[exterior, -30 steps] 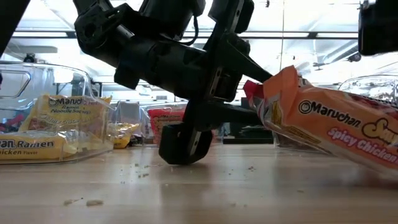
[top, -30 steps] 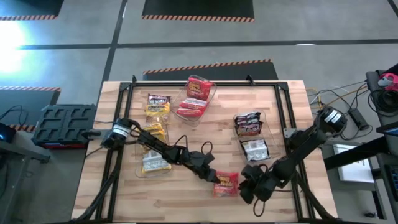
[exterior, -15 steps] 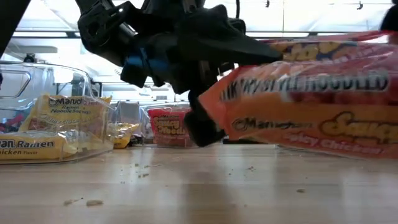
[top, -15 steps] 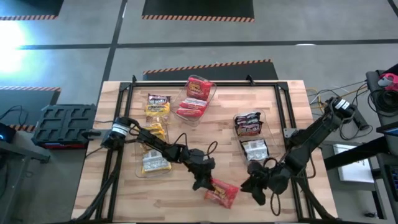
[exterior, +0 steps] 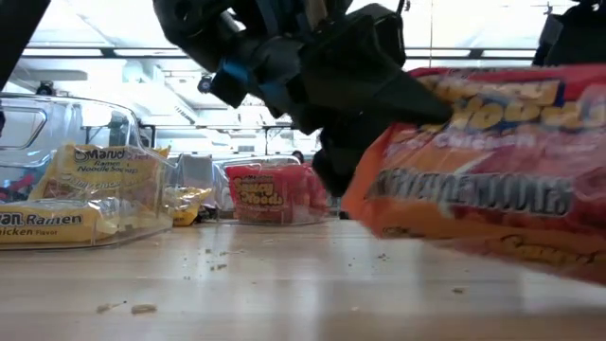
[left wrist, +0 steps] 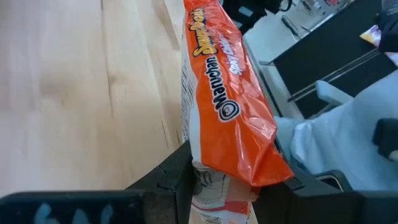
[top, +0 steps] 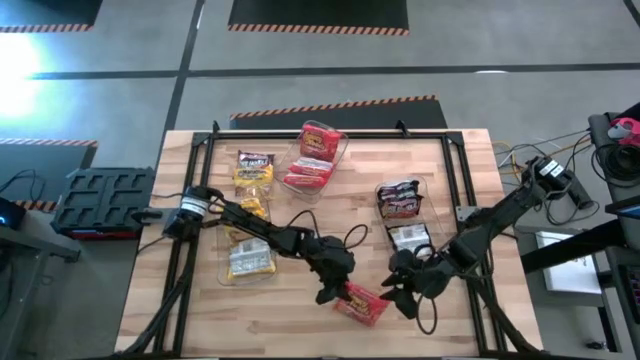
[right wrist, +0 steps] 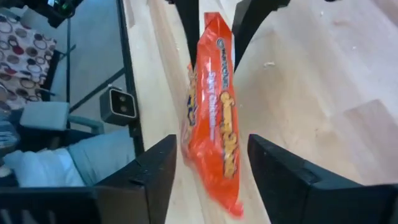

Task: Sort Maruchan noodles
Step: Put the orange pack noodle into the top transparent bin

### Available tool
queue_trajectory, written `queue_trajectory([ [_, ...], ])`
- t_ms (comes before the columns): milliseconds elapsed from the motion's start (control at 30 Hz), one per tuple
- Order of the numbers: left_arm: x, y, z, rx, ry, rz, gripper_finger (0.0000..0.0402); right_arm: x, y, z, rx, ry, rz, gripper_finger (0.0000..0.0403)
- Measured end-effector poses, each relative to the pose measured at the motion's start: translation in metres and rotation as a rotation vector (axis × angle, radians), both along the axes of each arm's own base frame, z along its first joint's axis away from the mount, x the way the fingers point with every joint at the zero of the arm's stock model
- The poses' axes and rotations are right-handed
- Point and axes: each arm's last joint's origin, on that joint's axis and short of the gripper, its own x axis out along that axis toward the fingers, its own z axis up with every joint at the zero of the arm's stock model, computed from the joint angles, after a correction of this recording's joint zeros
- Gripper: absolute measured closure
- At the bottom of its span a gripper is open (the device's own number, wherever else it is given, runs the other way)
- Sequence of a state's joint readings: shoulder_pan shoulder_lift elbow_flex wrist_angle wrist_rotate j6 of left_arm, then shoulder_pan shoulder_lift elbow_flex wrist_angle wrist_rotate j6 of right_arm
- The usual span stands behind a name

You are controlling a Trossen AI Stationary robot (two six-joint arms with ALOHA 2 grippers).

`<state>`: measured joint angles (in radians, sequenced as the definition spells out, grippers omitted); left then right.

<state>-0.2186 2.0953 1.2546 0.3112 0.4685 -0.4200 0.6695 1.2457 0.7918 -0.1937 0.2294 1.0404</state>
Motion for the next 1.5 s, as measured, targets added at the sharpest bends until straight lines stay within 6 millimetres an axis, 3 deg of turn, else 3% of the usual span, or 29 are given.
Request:
queue_trajectory([
  [233, 0.009, 0.005, 0.013, 0.055, -0.075, -0.008, 0.0294, 0.008, -0.008, -0.006, -0.031, 0.032, 0.031, 0.0191],
  [567, 0.015, 0.024, 0.016, 0.082, -0.112, 0.044, 0.0294, 0.014, -0.016, -0.008, -0.048, 0.045, 0.057, 0.0191],
  [833, 0.023, 0.026, 0.028, 0.104, -0.186, 0.041, 0.0294, 0.016, -0.018, -0.008, -0.052, 0.045, 0.063, 0.0196],
  [1300, 0.023, 0.026, 0.028, 0.082, -0.165, 0.054, 0.0294, 0.014, -0.019, -0.01, -0.07, 0.059, 0.072, 0.0265],
  [1500, 0.023, 0.026, 0.028, 0.062, -0.149, 0.063, 0.0274, 0.014, -0.019, -0.01, -0.069, 0.063, 0.07, 0.0292],
])
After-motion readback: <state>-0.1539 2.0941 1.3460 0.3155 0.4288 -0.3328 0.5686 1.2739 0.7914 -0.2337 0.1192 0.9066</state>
